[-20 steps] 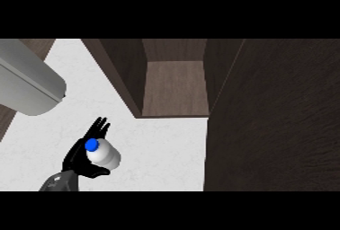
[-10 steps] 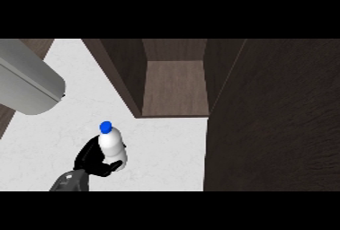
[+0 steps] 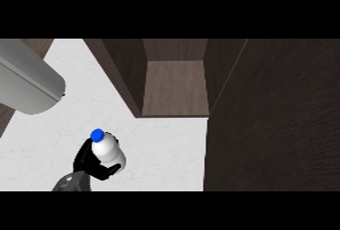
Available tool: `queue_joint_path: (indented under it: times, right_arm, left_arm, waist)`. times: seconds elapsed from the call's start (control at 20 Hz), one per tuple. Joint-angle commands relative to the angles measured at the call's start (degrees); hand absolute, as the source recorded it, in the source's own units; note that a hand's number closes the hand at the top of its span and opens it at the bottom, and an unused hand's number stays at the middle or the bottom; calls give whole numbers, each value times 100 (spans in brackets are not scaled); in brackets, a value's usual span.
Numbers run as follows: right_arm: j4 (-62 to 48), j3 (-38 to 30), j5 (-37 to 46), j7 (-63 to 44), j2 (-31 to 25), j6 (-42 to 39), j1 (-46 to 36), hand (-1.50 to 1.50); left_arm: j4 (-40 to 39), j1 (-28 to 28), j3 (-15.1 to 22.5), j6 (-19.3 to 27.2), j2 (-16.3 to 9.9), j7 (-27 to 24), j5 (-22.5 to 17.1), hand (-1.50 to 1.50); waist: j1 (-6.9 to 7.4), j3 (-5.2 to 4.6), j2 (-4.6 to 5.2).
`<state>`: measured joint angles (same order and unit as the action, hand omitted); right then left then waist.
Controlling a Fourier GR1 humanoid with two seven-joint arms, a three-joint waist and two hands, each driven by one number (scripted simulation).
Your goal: Pick up the bottled water, place it into the cabinet and close the cabinet
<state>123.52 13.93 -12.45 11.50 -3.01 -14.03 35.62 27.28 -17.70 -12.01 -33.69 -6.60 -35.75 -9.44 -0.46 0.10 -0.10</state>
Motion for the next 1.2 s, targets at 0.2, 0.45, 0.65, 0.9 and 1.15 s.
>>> queue_joint_path:
  times: [0.2,0.45,0.65,0.9,1.15]
  right_arm:
    - [-44,-210,-180,-145,-119,-10,-184,-150]
    - [-134,-401,-323,-41,-231,-100,-207,-150]
    - [74,124,44,-34,-81,65,49,-150]
    - [-51,-47,-102,-176,-112,107,-182,-150]
    - [203,56,-225,-353,-104,165,-174,-150]
  left_arm:
    - [47,365,-716,-114,-194,-639,-750,150]
    - [647,299,-636,-28,1,287,-1145,150]
    - [1040,524,-690,-205,-85,620,-1500,150]
    - [2768,1006,-184,727,392,1695,-1547,150]
    - [3802,1037,290,1256,647,2198,-1607,150]
  waist:
    - [46,-11,9]
    - [49,-6,-2]
    - [39,-8,-6]
    - [93,-1,-19]
    - [57,-4,-10]
